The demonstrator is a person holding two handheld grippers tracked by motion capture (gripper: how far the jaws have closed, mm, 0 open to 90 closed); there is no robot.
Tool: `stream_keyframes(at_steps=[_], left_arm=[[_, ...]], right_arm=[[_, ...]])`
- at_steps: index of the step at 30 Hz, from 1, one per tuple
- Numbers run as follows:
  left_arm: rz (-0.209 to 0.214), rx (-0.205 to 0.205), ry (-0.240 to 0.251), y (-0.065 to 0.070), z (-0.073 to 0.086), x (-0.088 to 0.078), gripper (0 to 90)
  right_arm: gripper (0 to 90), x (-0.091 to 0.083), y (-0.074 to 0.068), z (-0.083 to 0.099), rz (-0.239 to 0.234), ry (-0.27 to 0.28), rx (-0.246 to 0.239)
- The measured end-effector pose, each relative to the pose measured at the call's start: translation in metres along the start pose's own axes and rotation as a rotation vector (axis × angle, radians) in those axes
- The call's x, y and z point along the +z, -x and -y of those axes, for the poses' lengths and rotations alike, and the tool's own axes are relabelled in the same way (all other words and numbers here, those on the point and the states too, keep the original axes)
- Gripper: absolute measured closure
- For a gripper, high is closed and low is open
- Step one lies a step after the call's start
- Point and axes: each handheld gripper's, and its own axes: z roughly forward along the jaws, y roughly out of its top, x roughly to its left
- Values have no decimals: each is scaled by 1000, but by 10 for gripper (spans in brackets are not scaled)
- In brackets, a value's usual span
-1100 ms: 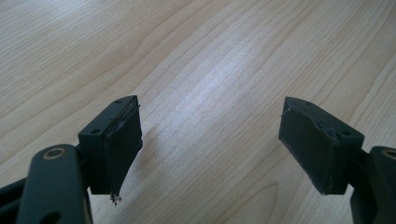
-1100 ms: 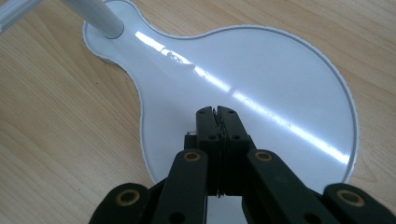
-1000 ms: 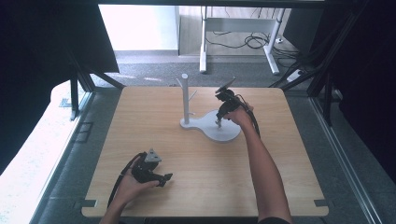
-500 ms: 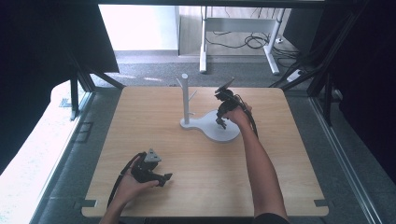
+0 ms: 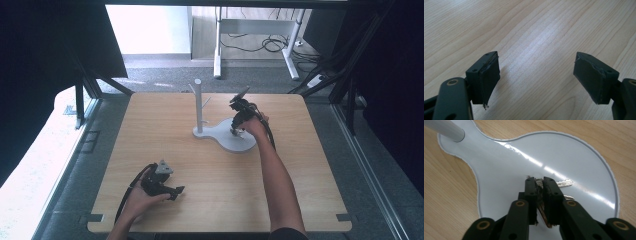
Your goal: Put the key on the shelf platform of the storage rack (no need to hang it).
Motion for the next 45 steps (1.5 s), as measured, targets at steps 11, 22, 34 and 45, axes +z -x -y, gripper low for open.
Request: stream_keyframes(at_steps=[11, 22, 34, 45], left_arm=[[1, 3, -1, 1, -1, 1, 214], [-21, 6, 12, -3, -1, -5, 215], [-25, 11, 4, -1, -1, -4, 214], [-27, 11, 2, -1, -1, -4, 214]], right_arm=[[557, -17, -7, 7, -21, 51, -28], [487, -40, -11, 35, -38, 79, -77], [489, -67, -6, 82, -73, 148, -103], [481, -84, 6, 138, -77, 199, -99]])
